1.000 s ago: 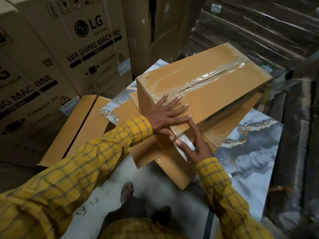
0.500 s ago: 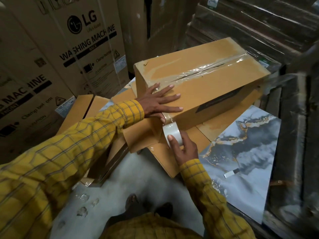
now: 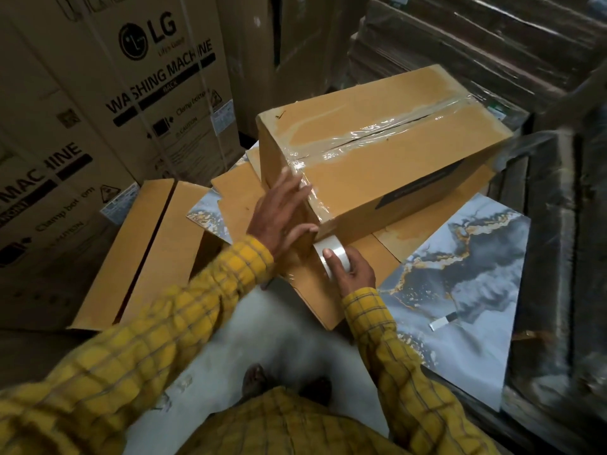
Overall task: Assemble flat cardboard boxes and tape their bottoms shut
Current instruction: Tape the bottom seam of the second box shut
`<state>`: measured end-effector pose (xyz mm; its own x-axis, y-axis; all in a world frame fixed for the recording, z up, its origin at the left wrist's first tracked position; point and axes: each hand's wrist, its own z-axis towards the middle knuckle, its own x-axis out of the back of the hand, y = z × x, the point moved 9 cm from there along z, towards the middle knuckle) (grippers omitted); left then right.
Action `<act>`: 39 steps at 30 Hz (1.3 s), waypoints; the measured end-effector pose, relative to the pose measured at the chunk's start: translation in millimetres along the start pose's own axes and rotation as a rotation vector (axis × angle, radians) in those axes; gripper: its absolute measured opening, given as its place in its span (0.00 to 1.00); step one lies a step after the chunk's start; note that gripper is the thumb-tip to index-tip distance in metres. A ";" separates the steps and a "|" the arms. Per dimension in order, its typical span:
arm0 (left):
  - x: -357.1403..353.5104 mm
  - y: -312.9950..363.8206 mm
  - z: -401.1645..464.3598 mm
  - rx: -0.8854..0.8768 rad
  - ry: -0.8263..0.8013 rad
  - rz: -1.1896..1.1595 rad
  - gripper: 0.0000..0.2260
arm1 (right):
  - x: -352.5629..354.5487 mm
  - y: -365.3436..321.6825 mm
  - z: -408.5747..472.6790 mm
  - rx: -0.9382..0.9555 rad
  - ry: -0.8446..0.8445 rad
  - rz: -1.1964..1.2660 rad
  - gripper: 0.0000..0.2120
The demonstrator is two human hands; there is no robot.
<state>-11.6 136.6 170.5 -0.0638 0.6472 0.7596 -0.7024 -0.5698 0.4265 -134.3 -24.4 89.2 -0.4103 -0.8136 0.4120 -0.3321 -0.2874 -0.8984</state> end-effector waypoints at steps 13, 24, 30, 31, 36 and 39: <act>-66.2 28.8 -80.7 0.894 0.193 -0.887 0.07 | 48.4 -82.5 13.7 0.439 0.196 -0.231 0.16; -92.0 26.6 -93.2 1.087 0.174 -1.175 0.06 | 11.0 -115.0 46.8 0.839 -0.119 -0.594 0.20; -100.8 22.7 -92.0 1.129 0.155 -1.212 0.05 | 9.8 -109.0 45.4 0.758 -0.200 -0.595 0.28; -102.0 23.4 -91.3 1.122 0.148 -1.212 0.05 | 10.4 -110.2 44.9 0.742 -0.205 -0.562 0.28; -108.7 28.9 -94.0 1.143 0.146 -1.274 0.06 | 7.8 -113.3 42.7 0.713 -0.072 -0.474 0.25; -114.2 36.8 -92.8 1.201 0.158 -1.421 0.11 | 5.2 -114.6 44.3 0.721 -0.074 -0.490 0.25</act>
<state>-95.9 88.7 53.9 -0.0596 0.8927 -0.4467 0.5247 0.4087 0.7468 -60.8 -18.0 187.6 -0.2979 -0.5383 0.7883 0.1717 -0.8426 -0.5105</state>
